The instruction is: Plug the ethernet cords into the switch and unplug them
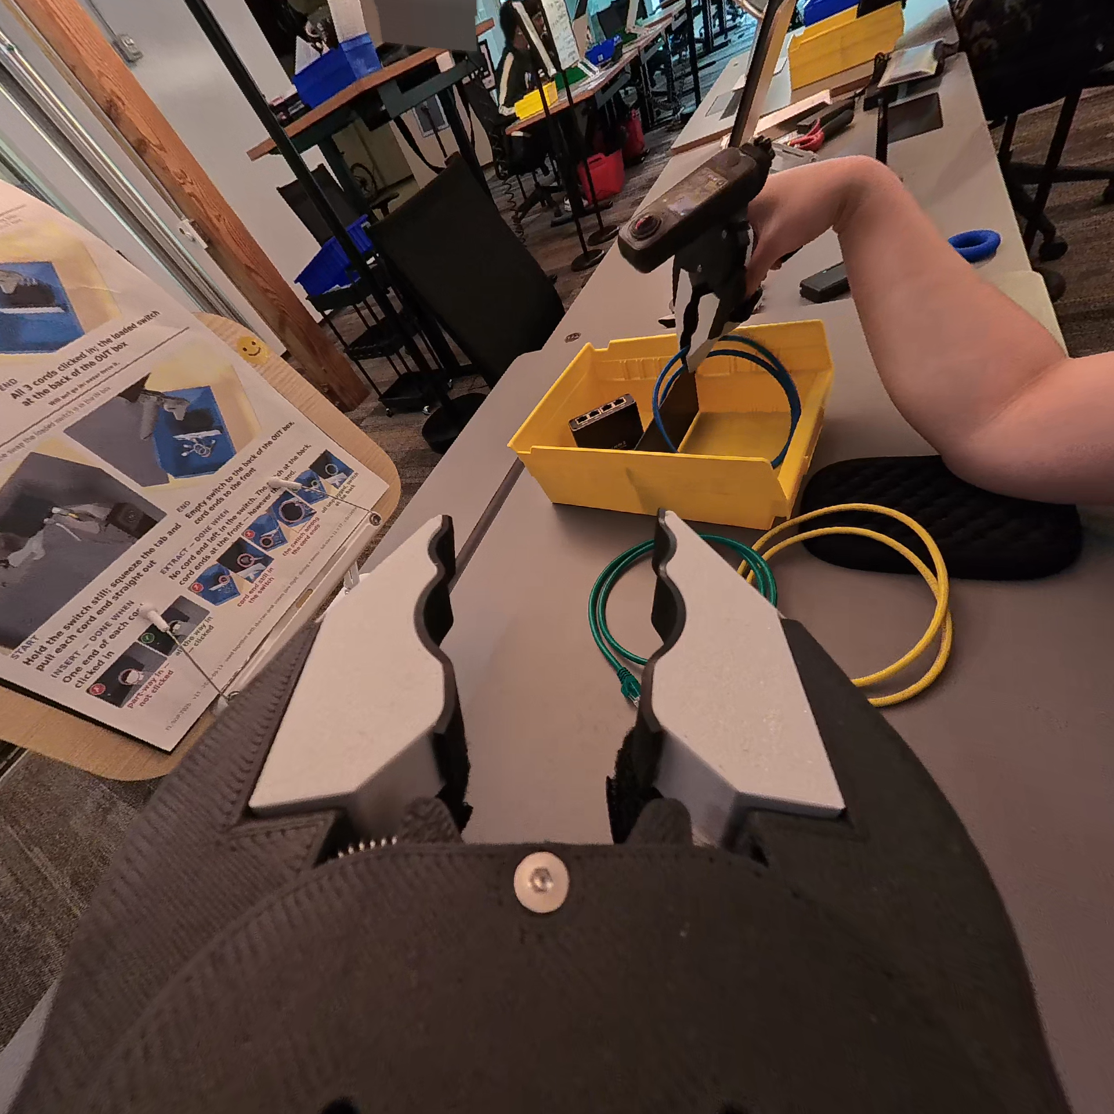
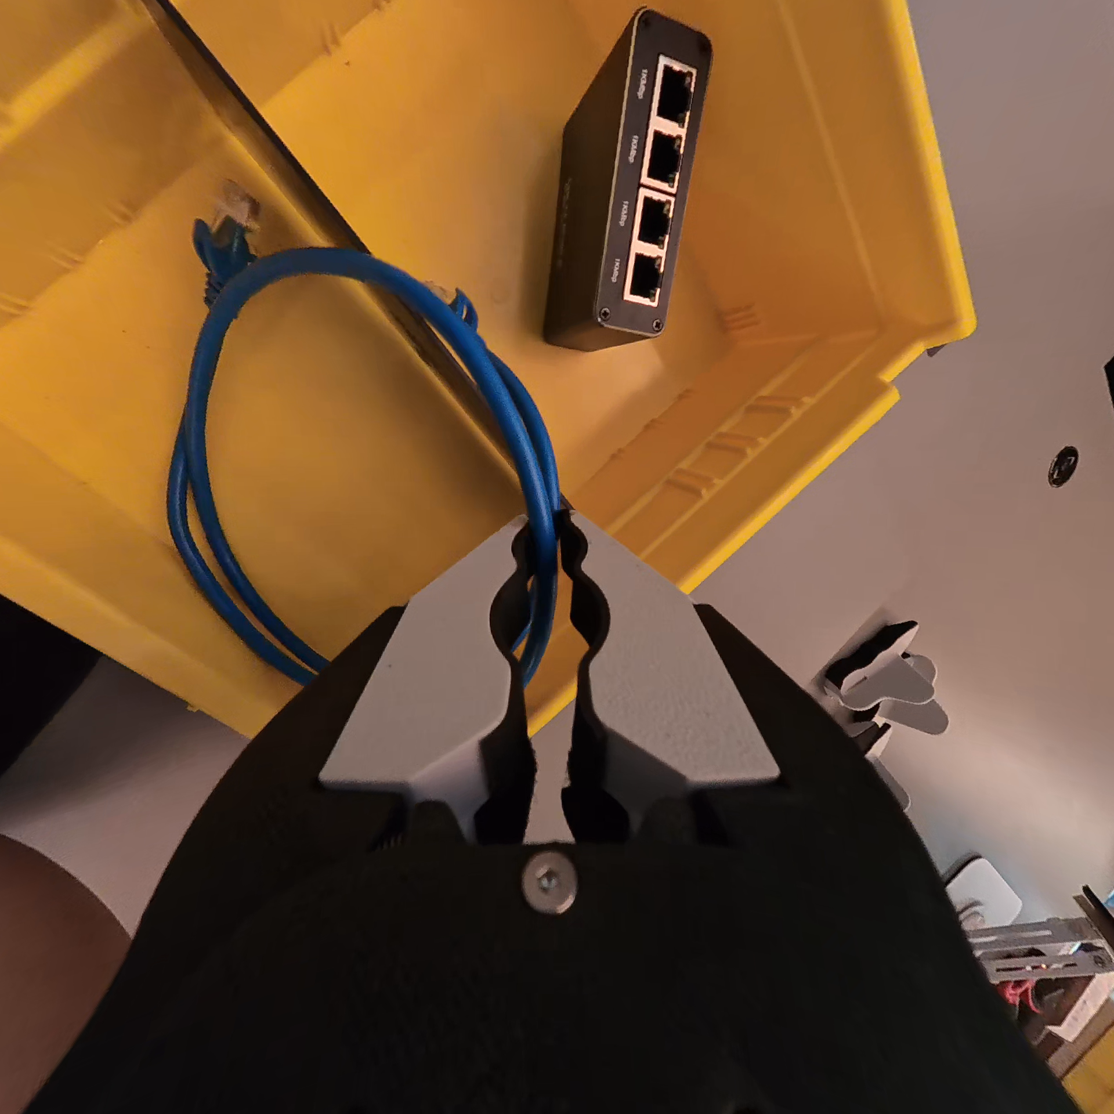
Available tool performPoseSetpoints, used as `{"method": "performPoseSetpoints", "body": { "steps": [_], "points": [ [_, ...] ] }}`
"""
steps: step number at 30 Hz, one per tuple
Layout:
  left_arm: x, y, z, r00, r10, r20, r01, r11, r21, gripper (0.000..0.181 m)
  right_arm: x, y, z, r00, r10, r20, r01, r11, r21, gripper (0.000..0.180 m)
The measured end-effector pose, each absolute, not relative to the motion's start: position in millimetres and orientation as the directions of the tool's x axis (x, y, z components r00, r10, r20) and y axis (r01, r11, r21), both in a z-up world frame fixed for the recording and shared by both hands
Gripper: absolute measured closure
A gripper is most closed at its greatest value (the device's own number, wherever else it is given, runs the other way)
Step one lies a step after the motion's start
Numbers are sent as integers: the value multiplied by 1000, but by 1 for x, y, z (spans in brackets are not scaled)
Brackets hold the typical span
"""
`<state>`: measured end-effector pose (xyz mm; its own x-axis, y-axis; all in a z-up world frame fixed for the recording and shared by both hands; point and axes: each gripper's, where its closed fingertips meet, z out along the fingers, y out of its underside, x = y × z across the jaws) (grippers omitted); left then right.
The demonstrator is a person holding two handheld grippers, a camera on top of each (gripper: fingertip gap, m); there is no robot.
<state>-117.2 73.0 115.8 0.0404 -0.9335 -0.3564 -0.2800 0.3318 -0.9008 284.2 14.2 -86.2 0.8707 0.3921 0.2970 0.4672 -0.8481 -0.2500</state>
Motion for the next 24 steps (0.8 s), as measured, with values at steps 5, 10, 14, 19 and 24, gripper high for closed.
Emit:
{"method": "performPoseSetpoints", "body": {
  "steps": [5, 10, 14, 19, 24],
  "points": [
    [-118, 72, 118, 43, -932, -361, -275, 336, -901, 116, 273, 13, -71, 865, 401, 301, 483, -830, -280, 174],
    [-117, 74, 117, 47, -931, -362, -278, 336, -900, 116, 232, 21, -35, 780, 510, 362, 625, -652, -429, 174],
    [-114, 73, 114, 39, -930, -366, -289, 340, -895, 116, 209, 17, -17, 708, 580, 402, 700, -508, -502, 175],
    [-111, 73, 110, 35, -930, -365, -301, 339, -891, 116, 186, 2, 2, 655, 638, 405, 719, -364, -591, 175],
    [-109, 72, 108, 29, -931, -365, -306, 339, -890, 116, 198, 0, -37, 667, 680, 304, 716, -473, -513, 174]
  ]
}}
